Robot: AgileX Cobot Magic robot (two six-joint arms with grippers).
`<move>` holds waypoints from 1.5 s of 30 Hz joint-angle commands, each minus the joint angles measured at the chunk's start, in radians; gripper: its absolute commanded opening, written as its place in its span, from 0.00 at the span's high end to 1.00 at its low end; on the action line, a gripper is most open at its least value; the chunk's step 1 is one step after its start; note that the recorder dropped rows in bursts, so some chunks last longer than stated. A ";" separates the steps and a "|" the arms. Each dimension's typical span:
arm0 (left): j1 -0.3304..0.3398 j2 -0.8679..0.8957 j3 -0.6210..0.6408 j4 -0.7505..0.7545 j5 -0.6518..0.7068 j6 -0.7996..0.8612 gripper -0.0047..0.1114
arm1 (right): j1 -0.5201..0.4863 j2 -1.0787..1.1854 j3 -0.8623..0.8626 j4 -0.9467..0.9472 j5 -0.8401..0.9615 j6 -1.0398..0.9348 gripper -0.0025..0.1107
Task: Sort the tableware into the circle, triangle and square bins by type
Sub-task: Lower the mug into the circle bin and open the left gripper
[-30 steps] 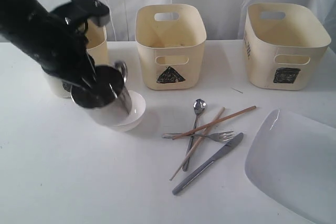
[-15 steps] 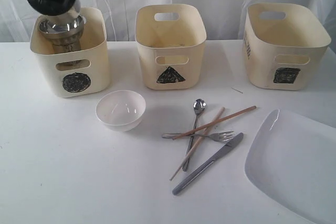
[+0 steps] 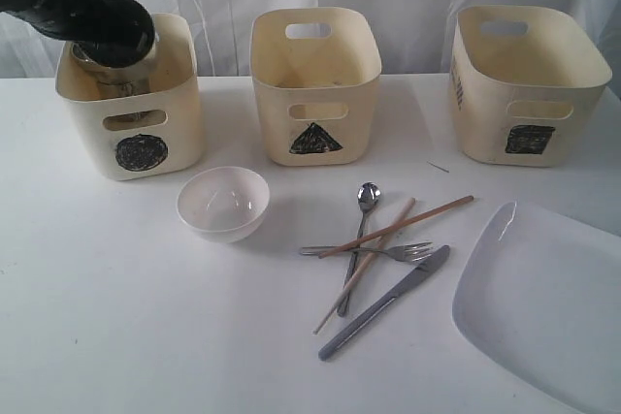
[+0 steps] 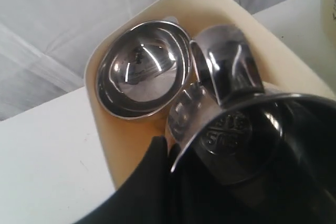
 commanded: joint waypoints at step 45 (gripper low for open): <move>0.002 0.087 -0.013 0.015 -0.085 -0.054 0.59 | -0.006 -0.006 0.005 -0.003 -0.006 0.006 0.98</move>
